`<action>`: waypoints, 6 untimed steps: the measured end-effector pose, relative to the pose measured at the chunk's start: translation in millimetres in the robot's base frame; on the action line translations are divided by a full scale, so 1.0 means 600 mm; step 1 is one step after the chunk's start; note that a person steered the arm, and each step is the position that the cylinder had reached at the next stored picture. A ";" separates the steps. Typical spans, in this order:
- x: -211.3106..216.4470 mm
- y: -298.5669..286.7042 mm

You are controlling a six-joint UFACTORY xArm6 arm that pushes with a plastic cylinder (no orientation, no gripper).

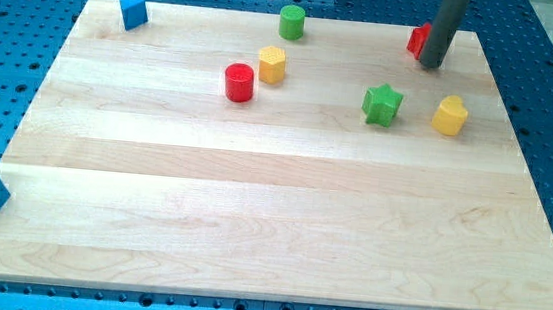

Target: Slide the yellow heart to the top right of the green star

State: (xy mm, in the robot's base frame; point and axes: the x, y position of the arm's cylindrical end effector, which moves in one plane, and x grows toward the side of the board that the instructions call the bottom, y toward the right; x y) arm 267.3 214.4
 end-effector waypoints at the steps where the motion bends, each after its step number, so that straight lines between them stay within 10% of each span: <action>1: 0.000 0.000; 4: 0.049 -0.136; 6: 0.074 0.051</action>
State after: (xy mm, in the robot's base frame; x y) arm 311.6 244.9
